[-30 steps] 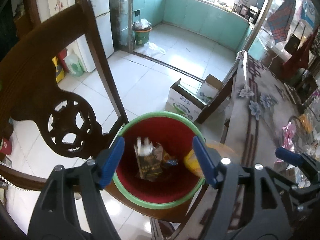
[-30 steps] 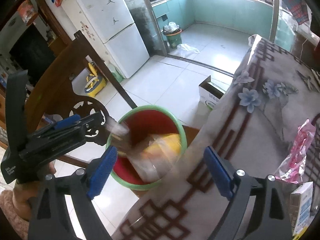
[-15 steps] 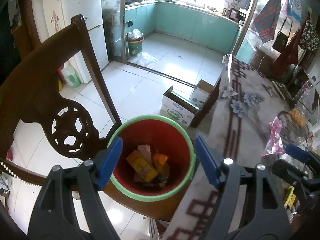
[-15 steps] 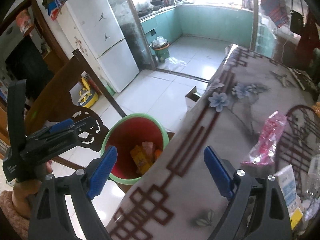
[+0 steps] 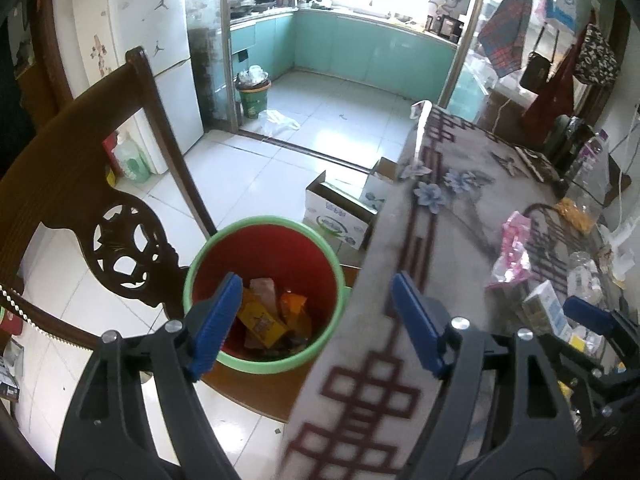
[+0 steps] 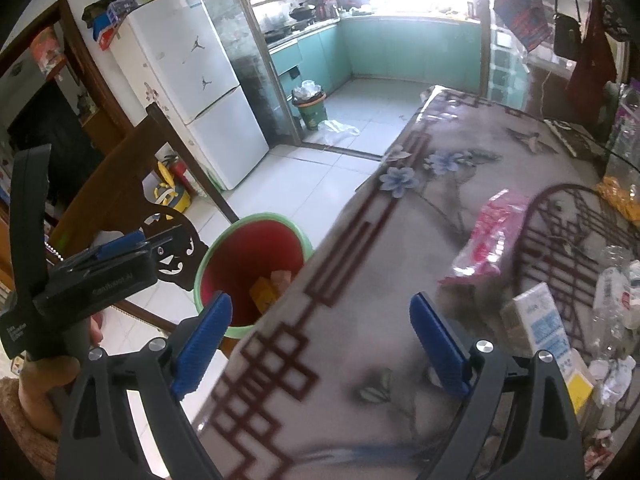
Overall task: Collect trash
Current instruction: 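Move both tools back over the trash on the table, then grasp the yellow medicine box with the left tool while the right tool grasps crumpled paper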
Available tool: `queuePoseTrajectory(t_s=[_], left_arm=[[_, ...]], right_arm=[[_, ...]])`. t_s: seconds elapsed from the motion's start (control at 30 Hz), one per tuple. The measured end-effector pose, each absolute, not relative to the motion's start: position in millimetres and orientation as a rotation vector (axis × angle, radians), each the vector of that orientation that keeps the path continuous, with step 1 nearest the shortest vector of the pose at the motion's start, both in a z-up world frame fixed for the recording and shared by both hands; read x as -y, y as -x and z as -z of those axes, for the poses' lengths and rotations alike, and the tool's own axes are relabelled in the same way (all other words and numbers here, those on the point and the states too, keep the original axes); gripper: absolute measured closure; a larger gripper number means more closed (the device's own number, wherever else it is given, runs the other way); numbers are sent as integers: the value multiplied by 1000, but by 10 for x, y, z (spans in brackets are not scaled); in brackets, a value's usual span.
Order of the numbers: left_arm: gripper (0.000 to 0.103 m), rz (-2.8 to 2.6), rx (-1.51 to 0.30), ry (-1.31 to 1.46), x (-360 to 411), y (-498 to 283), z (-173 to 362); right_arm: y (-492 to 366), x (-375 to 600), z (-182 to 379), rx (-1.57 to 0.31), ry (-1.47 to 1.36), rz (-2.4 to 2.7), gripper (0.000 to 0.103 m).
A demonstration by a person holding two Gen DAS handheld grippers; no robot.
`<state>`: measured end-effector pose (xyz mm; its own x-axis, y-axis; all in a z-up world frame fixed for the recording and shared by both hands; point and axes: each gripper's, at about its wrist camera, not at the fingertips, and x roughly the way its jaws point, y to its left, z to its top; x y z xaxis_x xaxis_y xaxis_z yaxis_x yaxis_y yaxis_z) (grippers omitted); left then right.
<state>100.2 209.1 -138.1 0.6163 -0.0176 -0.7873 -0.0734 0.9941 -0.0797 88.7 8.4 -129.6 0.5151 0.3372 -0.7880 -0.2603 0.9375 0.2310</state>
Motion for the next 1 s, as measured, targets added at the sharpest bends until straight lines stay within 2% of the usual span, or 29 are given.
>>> queuePoseTrajectory(t_s=[0.37, 0.43, 0.67, 0.87, 0.97, 1.0], left_arm=[[27, 48, -903, 77, -1202, -707, 1302], [27, 67, -910, 71, -1024, -658, 1311], [27, 181, -929, 2, -257, -459, 1349], [27, 287, -946, -110, 386, -315, 1453], [27, 362, -1000, -100, 607, -319, 1576], [27, 387, -1030, -100, 701, -330, 1651]], right_arm=[[-459, 1178, 1243, -975, -117, -195, 15], [-347, 1481, 1286, -989, -119, -141, 11], [156, 2711, 1784, -1128, -177, 118, 9], [402, 3138, 2238, -1246, -250, 156, 9], [444, 3182, 2409, -1289, -287, 122, 25], [453, 3187, 2450, -1304, -294, 114, 41]])
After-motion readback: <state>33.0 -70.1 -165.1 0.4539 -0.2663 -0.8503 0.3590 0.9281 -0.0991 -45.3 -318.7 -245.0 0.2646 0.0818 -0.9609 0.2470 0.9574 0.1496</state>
